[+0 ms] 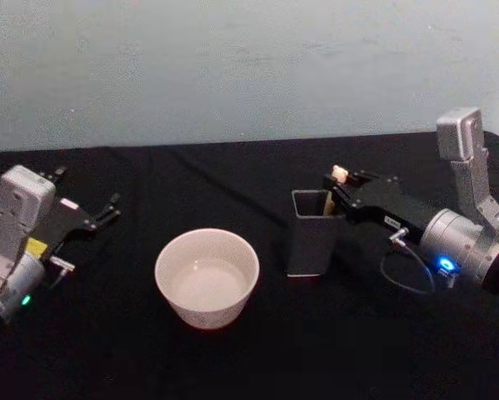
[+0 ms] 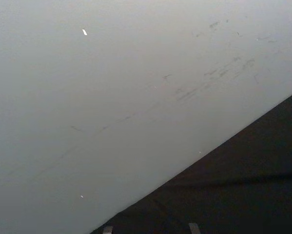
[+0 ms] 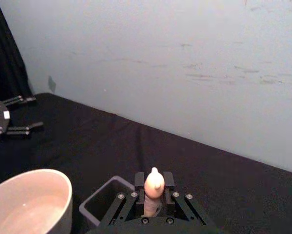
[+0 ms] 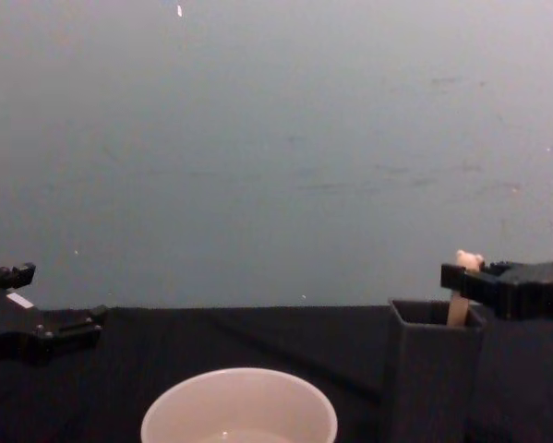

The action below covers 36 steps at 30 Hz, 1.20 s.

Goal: Pick up the stirring spoon with one hand, stir inside the cup, then place it back in its original position.

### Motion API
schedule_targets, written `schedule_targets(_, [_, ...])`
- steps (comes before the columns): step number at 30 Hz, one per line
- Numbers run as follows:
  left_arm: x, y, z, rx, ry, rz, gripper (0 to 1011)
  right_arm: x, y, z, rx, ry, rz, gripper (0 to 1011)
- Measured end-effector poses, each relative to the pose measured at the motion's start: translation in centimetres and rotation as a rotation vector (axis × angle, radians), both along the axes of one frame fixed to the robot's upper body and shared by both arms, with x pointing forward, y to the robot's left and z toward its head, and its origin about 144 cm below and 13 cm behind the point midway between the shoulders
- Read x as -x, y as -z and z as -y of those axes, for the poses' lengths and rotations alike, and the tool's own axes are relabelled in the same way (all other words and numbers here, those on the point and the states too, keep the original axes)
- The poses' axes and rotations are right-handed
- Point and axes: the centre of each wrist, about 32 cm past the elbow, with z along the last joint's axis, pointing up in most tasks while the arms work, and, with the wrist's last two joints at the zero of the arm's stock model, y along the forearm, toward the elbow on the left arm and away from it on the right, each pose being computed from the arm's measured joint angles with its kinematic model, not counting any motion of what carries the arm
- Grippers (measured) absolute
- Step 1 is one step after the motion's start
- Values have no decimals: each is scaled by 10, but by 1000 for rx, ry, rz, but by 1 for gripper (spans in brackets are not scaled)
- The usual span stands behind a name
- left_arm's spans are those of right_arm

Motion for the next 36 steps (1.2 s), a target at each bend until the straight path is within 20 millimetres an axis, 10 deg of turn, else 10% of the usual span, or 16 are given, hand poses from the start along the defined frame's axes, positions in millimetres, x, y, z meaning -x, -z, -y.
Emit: schedule_targets(36, [0, 0, 0, 0, 0, 0, 1001, -11, -70, -8, -232, -53, 90, 222])
